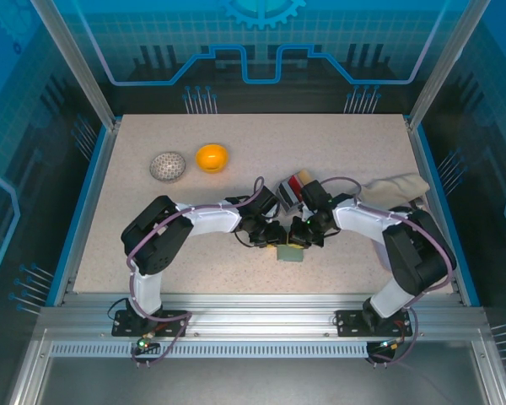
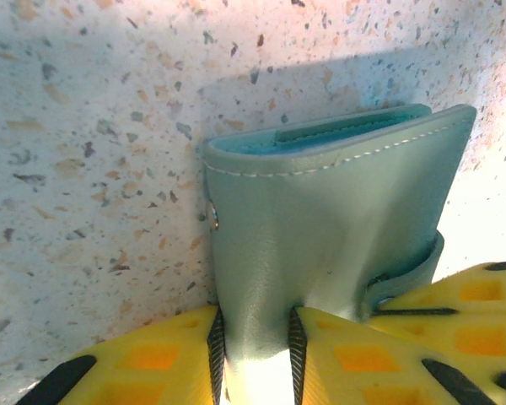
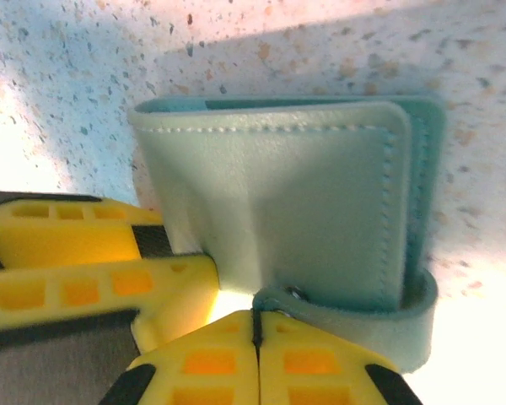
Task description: Put the credit cards into the card holder
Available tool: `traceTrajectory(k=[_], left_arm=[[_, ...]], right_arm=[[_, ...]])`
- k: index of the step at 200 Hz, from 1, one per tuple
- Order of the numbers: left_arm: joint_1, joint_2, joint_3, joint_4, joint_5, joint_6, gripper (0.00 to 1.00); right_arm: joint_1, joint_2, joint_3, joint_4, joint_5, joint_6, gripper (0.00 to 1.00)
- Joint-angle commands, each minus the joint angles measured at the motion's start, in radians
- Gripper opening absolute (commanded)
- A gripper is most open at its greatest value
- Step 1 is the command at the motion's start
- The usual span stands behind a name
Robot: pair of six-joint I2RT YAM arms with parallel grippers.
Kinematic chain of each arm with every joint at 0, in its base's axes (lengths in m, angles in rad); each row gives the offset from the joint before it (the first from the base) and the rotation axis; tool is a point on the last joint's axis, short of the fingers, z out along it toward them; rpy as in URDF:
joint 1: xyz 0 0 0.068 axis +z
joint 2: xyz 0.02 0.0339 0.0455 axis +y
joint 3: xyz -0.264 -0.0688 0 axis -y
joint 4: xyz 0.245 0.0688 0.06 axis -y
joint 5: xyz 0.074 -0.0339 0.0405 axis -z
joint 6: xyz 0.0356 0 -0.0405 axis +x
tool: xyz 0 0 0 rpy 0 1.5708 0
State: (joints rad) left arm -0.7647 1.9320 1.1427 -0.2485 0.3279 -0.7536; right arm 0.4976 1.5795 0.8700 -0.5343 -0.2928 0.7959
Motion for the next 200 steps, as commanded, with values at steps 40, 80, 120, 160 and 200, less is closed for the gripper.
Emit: traceTrajectory(k=[40,80,120,160,200], left_arm=[[-0.006,0.006,-0.045,0.059,0.011,-0.034,0.29],[0.010,-0.011,-0.091,0.141,0.042,-0.082,0.29],[0.032,-0.027,-0.132,0.202,0.075,-0.105,0.30],[0.040,-0.018,-0.126,0.192,0.081,-0.094,0.31],[0.038,0.000,-0.096,0.148,0.091,-0.050,0.37]], right_arm=[[0.041,-0.110,0.125,-0.301,0.224,-0.097,0.30],[0.096,-0.054,0.152,-0.293,0.253,-0.063,0.40],[0.122,0.028,0.193,-0.276,0.270,-0.063,0.33],[0.097,0.000,0.179,-0.228,0.241,-0.047,0.25],[0.022,-0.055,0.110,-0.198,0.193,-0.052,0.12]])
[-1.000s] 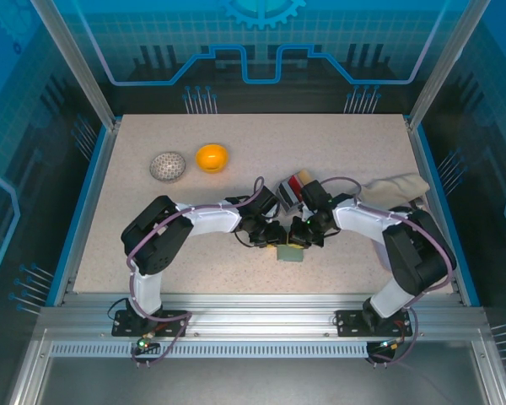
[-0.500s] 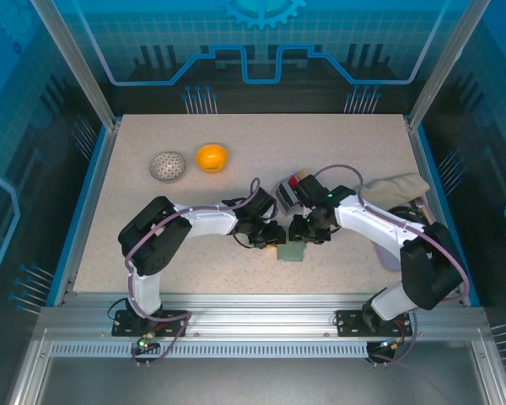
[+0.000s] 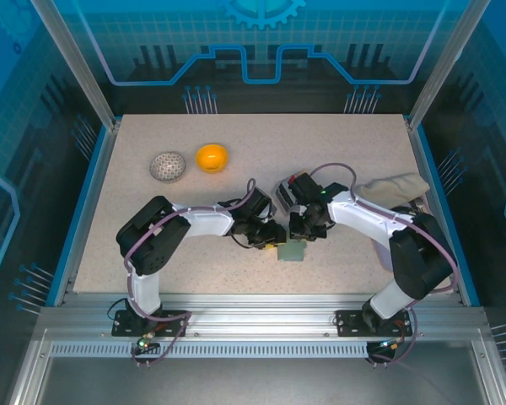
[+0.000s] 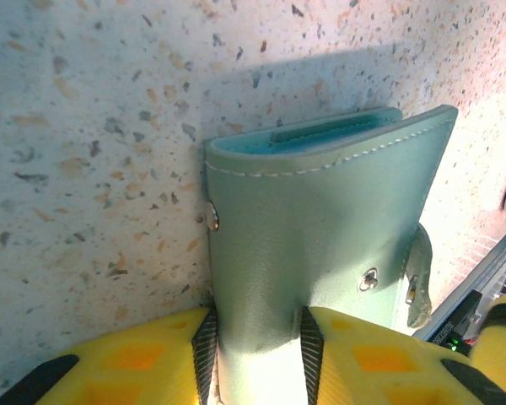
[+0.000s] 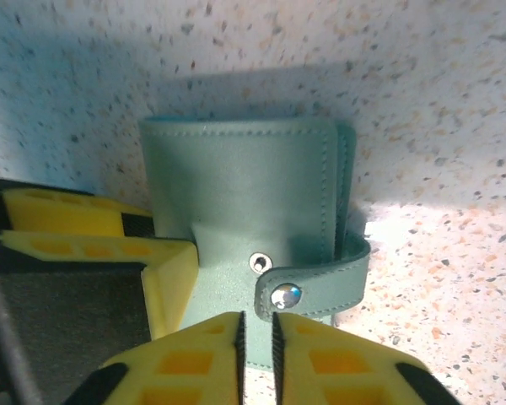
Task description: Put the credit cards into the card holder
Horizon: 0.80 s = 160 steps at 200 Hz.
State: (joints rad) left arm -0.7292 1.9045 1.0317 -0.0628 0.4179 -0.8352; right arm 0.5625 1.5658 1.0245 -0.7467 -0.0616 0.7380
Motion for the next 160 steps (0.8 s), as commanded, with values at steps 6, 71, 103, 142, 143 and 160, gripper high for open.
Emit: traceTrajectory(k=[6,71,103,142,143,160], left_arm=[[0.003,0.031,0.022,-0.046,0.001,0.039,0.38],[-0.004,0.076,0.073,-0.115,0.015,0.089,0.36],[-0.013,0.086,0.085,-0.131,0.011,0.096,0.36],[-0.019,0.088,0.093,-0.139,0.000,0.094,0.36],[-0.019,0.088,0.093,-0.138,0.001,0.094,0.36],[-0.019,0.090,0.096,-0.138,0.000,0.094,0.36]], right_arm=[[-0.052,-0.041,-0.053,0.016,-0.047,0.004,0.10],[-0.082,-0.006,-0.131,0.111,-0.114,0.024,0.05],[-0.090,0.007,-0.125,0.130,-0.125,0.012,0.04],[-0.111,-0.017,-0.116,0.106,-0.118,-0.004,0.03],[-0.112,-0.018,-0.116,0.106,-0.119,-0.005,0.03],[-0.116,-0.010,-0.121,0.116,-0.145,-0.007,0.03]])
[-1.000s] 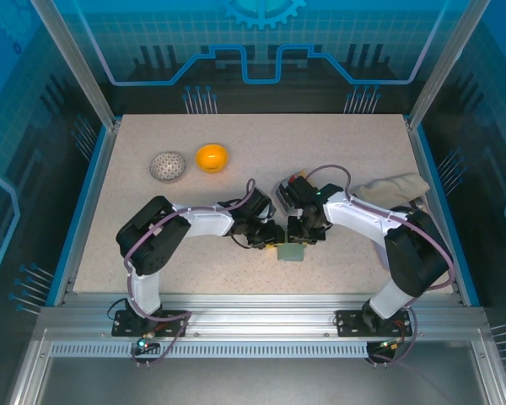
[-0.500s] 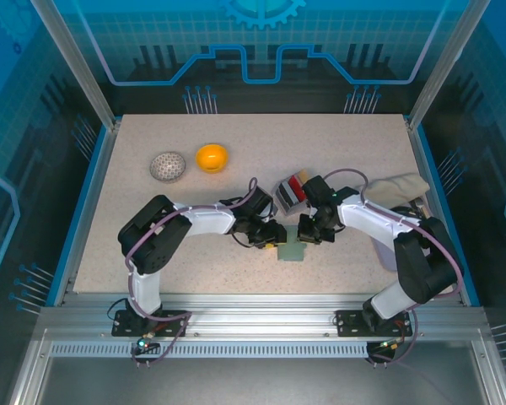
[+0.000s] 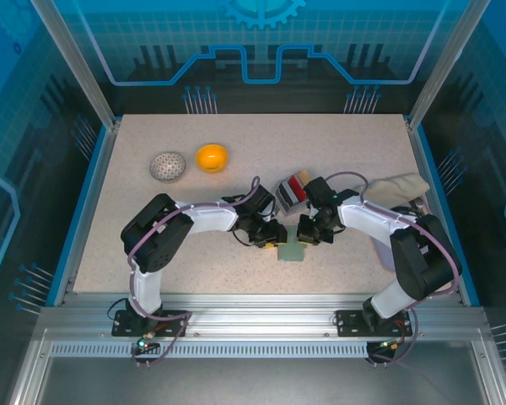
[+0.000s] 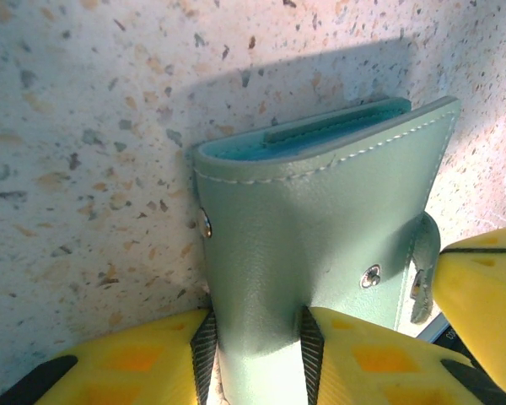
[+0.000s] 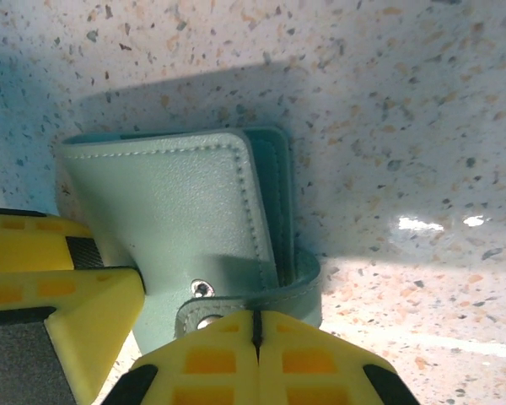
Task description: Put the credit cards into the card holder
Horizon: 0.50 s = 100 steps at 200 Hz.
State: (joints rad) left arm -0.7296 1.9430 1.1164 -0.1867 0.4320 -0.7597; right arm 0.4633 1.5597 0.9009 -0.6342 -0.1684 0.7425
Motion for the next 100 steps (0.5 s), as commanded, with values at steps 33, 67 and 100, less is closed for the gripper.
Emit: traceTrajectory(k=[33,67,100], left_arm=[[-0.022,0.055,0.015,-0.013,-0.007,0.022,0.36],[-0.024,0.056,0.017,-0.013,-0.003,0.023,0.36],[-0.024,0.055,0.018,-0.011,-0.001,0.020,0.36]], right_arm=[[-0.016,0.007,-0.016,0.044,-0.062,0.001,0.03],[-0.014,0.019,-0.015,0.070,-0.086,0.010,0.03],[-0.012,0.030,-0.016,0.075,-0.086,0.016,0.03]])
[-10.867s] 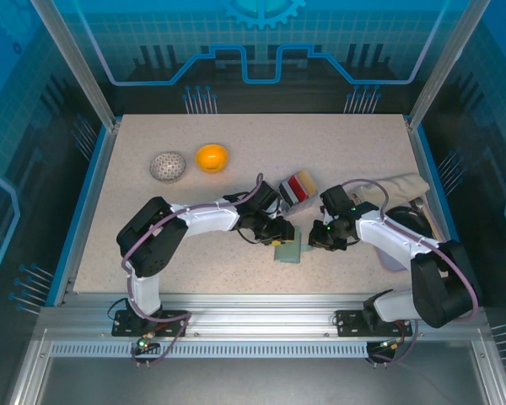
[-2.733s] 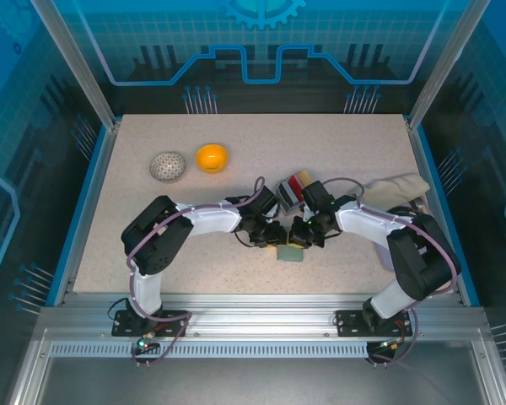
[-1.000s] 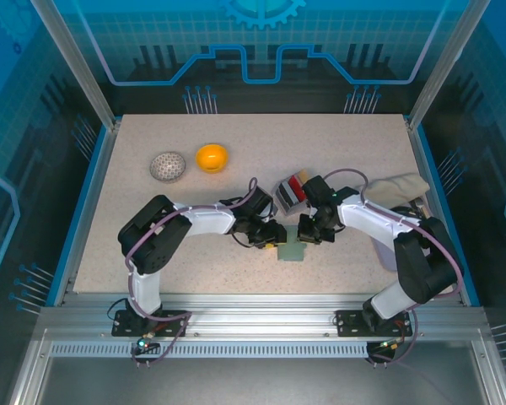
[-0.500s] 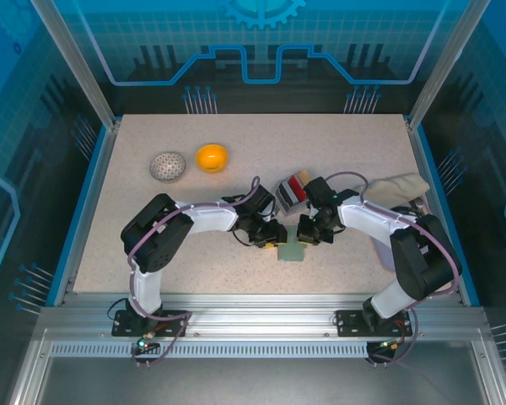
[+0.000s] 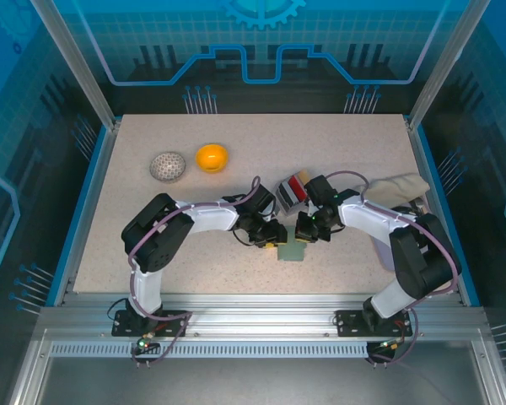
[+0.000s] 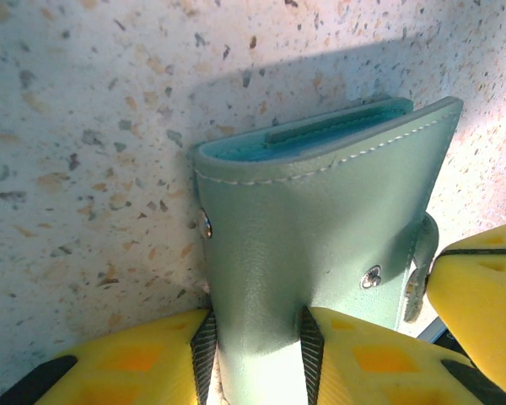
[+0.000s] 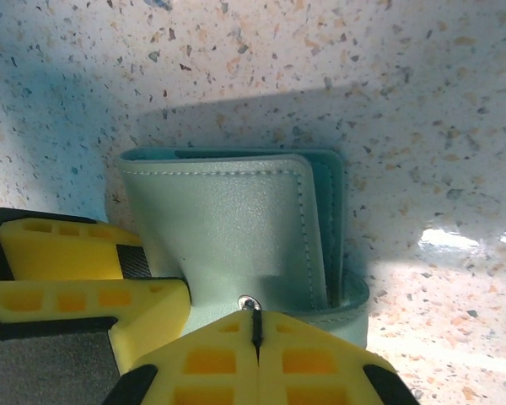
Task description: Put the credit cards into the card holder
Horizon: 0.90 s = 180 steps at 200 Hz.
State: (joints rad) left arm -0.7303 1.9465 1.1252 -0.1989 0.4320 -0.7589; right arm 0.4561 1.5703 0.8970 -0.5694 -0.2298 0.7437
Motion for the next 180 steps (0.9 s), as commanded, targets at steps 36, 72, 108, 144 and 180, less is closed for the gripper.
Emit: traceTrajectory(k=[36,72,108,144,180], left_arm=[[-0.026,0.053,0.010,0.001,0.007,0.027,0.38],[-0.026,0.055,0.010,-0.006,0.011,0.036,0.39],[-0.027,0.064,0.015,-0.008,0.016,0.041,0.39],[-0.033,0.078,0.033,-0.027,0.027,0.058,0.40],[-0.037,0.086,0.039,-0.037,0.027,0.063,0.39]], right_arm=[[-0.009,-0.008,-0.012,-0.016,0.005,0.012,0.04],[-0.012,-0.042,-0.043,-0.043,0.021,0.008,0.04],[-0.015,-0.050,-0.061,-0.042,0.025,0.013,0.04],[-0.015,-0.034,-0.060,-0.004,-0.006,0.018,0.04],[-0.014,-0.016,-0.055,0.017,-0.019,0.023,0.04]])
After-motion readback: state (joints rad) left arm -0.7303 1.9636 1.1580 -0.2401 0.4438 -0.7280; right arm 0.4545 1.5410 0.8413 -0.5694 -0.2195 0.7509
